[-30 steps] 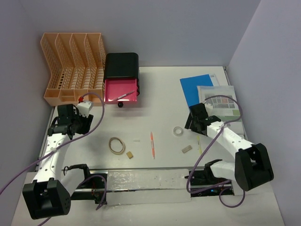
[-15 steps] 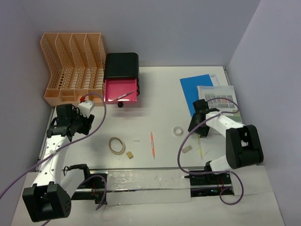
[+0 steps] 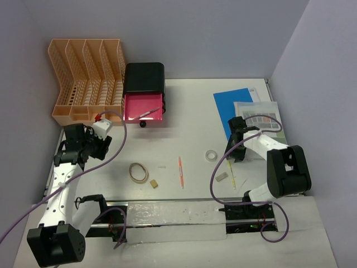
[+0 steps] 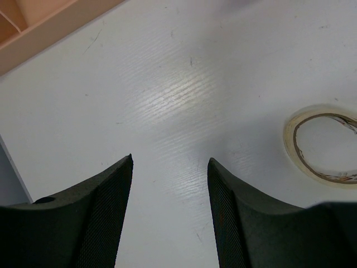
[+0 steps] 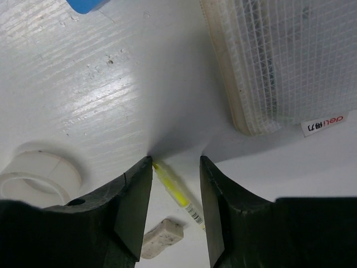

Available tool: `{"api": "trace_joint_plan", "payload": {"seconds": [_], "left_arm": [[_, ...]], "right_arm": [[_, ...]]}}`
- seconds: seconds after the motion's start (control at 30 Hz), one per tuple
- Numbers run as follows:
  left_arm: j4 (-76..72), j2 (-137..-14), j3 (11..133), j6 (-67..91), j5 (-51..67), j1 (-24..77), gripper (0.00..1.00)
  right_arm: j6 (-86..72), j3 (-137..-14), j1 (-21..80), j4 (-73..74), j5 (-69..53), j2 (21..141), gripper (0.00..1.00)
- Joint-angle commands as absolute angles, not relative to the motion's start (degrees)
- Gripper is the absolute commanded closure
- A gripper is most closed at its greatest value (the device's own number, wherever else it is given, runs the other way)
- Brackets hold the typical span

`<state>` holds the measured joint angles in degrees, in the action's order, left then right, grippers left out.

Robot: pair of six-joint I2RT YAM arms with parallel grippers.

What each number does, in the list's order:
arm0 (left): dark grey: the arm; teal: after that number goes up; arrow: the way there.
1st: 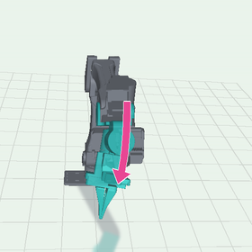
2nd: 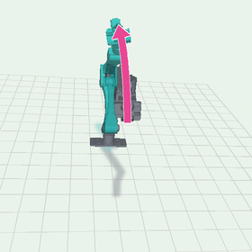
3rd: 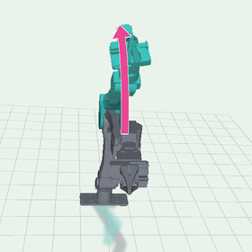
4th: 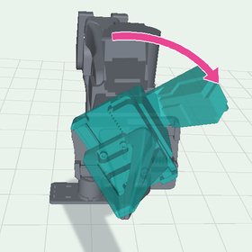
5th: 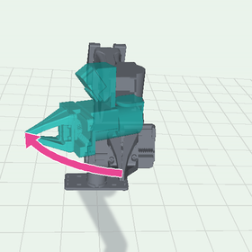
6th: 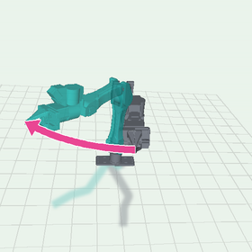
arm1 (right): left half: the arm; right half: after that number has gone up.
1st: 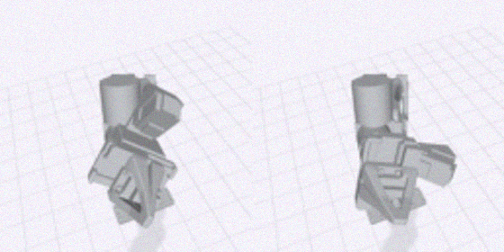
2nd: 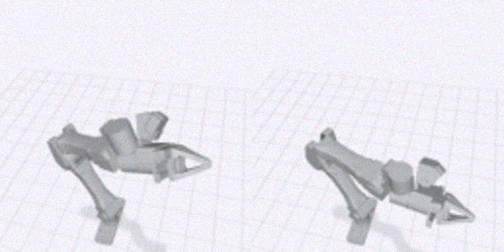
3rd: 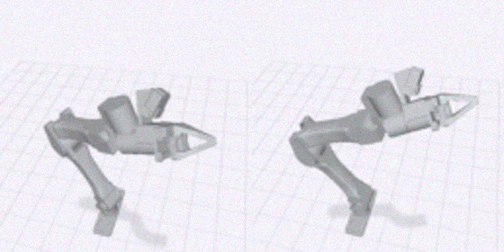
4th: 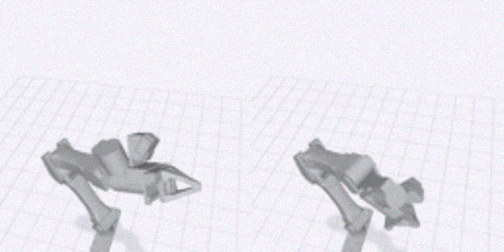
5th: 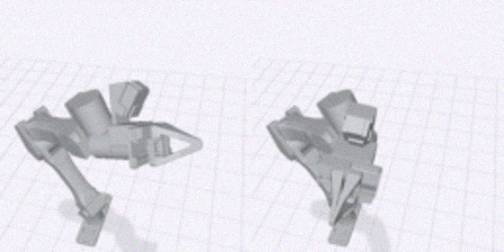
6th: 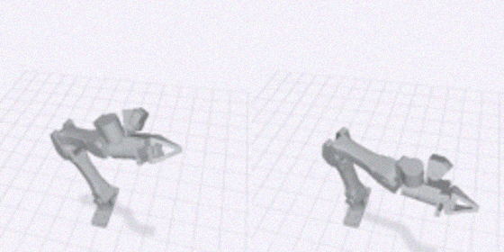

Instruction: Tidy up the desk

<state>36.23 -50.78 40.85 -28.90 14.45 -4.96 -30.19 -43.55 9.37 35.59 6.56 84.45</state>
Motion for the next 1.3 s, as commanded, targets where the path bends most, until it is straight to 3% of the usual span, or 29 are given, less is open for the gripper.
{"api": "trace_joint_plan", "payload": {"seconds": [0.0, 0.43, 0.9, 1.07, 1.27], "left_arm": [[36.0, -50.2, 44.1, -29.4, 16.9, -5.5, 0.38], [35.5, -49.9, 43.2, -30.9, 17.3, -5.6, 0.38], [37.5, -48.6, 44.1, -30.9, 18.7, -5.9, 0.39], [37.8, -48.6, 44.2, -30.8, 18.7, -5.9, 0.38], [39.7, -48.9, 47.1, -30.7, 21.6, -5.9, 0.39]], "right_arm": [[-30.1, -41.9, 9.6, 40.5, 7.9, 83.2, 0.53], [-33.6, -41.5, 14.9, 42.5, 7.6, 84.4, 0.55], [-33.6, -41.6, 16.5, 40.3, 9.1, 86.3, 1.0], [-34.5, -43.7, 17.2, 42.3, 12.7, 81.8, 1.0], [-37.1, -50.8, 21.2, 46.1, 21.3, 68.0, 1.0]]}}
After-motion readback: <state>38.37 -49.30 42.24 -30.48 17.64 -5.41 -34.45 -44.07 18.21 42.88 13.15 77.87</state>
